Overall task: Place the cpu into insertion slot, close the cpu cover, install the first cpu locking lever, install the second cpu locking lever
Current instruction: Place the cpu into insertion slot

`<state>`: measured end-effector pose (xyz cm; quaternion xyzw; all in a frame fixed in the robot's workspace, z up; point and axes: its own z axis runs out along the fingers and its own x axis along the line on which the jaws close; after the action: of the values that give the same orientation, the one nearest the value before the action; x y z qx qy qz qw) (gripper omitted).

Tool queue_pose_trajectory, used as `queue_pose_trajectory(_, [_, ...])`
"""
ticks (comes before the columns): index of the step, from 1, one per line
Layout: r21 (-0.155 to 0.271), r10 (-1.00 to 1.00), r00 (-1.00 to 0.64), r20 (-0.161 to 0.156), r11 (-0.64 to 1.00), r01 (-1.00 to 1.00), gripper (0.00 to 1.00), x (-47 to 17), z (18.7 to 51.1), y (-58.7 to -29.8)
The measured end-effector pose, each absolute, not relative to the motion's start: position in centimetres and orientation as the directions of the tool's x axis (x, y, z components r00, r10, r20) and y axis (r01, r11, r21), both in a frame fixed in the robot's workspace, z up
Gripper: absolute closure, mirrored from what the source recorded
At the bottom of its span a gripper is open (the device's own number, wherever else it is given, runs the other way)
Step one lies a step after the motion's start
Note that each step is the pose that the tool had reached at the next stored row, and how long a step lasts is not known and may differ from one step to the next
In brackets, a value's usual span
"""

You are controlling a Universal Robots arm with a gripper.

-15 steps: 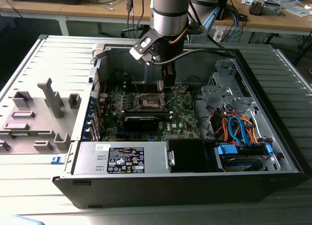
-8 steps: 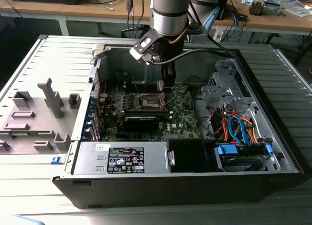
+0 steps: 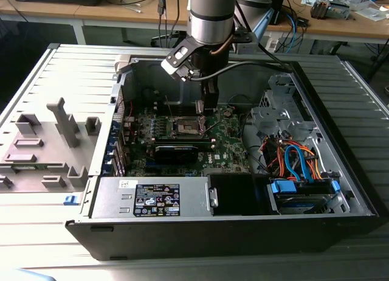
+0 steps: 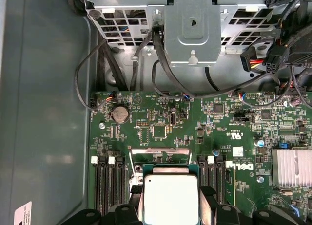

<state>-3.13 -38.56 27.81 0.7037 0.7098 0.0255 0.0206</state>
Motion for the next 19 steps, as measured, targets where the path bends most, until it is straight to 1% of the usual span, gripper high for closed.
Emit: queue_pose_trajectory(19, [0.065,1.000,-0.009,0.007,0.008,0.998,0.46,-3.74,27.63,-38.55])
